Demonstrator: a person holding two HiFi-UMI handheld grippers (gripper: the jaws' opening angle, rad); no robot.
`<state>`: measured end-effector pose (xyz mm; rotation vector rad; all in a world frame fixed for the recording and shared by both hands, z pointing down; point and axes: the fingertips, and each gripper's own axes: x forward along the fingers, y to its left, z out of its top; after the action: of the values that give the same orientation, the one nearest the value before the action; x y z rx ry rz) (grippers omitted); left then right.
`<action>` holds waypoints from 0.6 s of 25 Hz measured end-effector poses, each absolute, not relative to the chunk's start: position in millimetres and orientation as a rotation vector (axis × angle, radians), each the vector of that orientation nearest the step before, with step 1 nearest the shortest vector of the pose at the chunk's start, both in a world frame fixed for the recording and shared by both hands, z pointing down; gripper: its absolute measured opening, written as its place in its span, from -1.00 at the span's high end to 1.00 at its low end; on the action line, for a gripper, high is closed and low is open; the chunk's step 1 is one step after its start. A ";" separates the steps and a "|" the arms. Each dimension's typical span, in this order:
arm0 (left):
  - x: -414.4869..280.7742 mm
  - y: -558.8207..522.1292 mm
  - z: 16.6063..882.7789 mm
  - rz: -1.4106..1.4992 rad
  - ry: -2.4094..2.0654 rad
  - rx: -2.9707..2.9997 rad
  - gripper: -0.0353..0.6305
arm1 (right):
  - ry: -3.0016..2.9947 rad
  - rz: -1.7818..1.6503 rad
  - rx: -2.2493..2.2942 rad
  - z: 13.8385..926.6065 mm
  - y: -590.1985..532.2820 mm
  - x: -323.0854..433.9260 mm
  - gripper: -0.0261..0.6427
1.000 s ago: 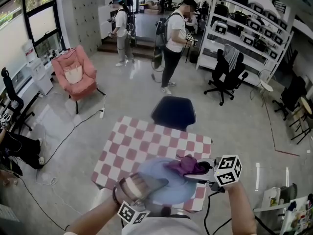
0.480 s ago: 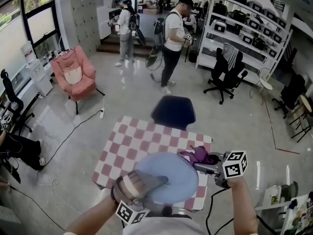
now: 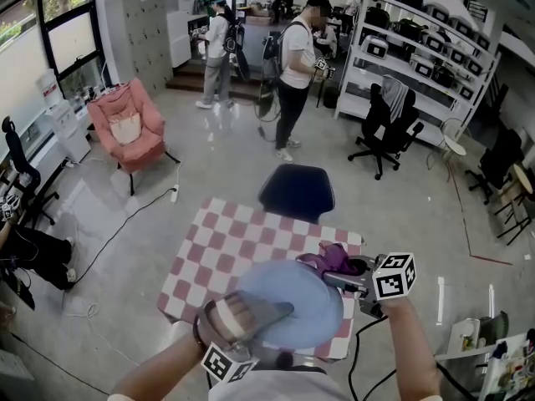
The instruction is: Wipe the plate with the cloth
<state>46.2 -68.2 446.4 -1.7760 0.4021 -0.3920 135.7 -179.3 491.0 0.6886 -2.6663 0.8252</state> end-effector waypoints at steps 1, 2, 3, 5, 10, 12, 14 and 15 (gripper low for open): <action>47.1 -68.0 446.8 -0.392 0.400 -1.775 0.67 | -2.664 0.803 0.674 488.1 -178.9 130.6 0.40; 48.2 -67.6 447.6 -0.392 0.396 -1.774 0.67 | -2.662 0.780 0.654 485.0 -177.6 125.3 0.40; 49.4 -66.9 448.5 -0.391 0.393 -1.772 0.67 | -2.659 0.758 0.632 482.1 -175.7 120.0 0.40; 52.0 -65.7 449.1 -0.389 0.389 -1.771 0.67 | -2.654 0.718 0.587 477.7 -171.8 109.7 0.40; 55.3 -66.4 450.8 -0.389 0.379 -1.770 0.67 | -2.636 0.650 0.522 475.7 -165.8 86.3 0.40; 55.8 -66.3 451.3 -0.391 0.374 -1.769 0.67 | -2.620 0.617 0.500 474.5 -163.0 78.5 0.40; 56.1 -65.8 452.8 -0.396 0.365 -1.765 0.67 | -2.607 0.579 0.458 473.0 -158.8 69.6 0.40; 56.5 -65.6 453.8 -0.399 0.359 -1.763 0.67 | -2.606 0.563 0.426 471.6 -155.5 64.1 0.40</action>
<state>56.5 -65.6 453.8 -1.7630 0.3594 -0.3987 64.1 -155.5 471.6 0.4259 -2.6059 0.5635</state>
